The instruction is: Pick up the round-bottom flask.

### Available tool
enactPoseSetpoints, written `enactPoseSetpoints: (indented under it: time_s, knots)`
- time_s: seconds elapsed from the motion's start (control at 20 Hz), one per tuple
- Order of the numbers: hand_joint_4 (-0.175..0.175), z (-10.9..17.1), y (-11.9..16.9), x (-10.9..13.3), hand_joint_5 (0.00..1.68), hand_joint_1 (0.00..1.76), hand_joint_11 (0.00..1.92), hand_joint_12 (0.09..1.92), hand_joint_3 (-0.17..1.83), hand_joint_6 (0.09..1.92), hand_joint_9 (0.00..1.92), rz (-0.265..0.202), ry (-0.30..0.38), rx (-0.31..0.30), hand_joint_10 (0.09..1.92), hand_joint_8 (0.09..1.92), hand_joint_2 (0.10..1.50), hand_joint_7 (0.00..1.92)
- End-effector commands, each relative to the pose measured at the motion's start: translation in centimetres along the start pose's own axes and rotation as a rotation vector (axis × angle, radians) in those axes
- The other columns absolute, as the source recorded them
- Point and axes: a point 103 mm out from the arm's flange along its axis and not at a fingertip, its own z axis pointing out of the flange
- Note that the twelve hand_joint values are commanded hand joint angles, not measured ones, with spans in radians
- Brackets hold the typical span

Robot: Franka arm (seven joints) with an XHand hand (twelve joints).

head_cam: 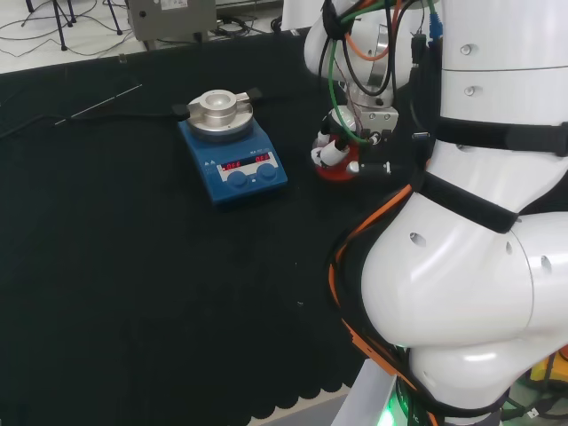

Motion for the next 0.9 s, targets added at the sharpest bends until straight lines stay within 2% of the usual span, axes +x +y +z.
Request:
enactPoseSetpoints:
  time_s: [0.05, 0.15, 0.25, 0.45, 0.65, 0.9]
  knots:
    - [0.022, -0.1, 0.0, 0.2, 0.79, 1.02, 0.06, 1.34, 0.75, 0.94, 0.48, 0.001, -0.006, -0.019, 0.58, 0.55, 0.54, 0.33]
    - [0.123, -0.2, -0.1, 0.1, 1.01, 1.06, 0.08, 1.34, 0.60, 0.89, 0.50, -0.001, -0.007, -0.045, 0.58, 0.55, 0.70, 0.35]
    - [0.163, -0.3, -0.2, 0.0, 1.14, 1.09, 0.13, 1.33, 0.64, 0.84, 0.56, 0.001, -0.008, -0.066, 0.57, 0.55, 0.69, 0.41]
    - [0.175, -0.6, -0.3, -0.2, 1.19, 1.11, 0.22, 1.31, 0.77, 0.87, 0.64, 0.005, 0.000, -0.083, 0.54, 0.54, 0.63, 0.49]
    - [0.175, -1.3, -0.4, -0.3, 1.18, 1.11, 0.26, 1.29, 0.79, 0.89, 0.67, 0.001, 0.019, -0.099, 0.53, 0.54, 0.63, 0.51]
    - [0.167, -2.7, -0.7, -0.4, 1.16, 1.11, 0.28, 1.28, 0.80, 0.93, 0.69, 0.005, 0.084, -0.121, 0.52, 0.54, 0.63, 0.52]
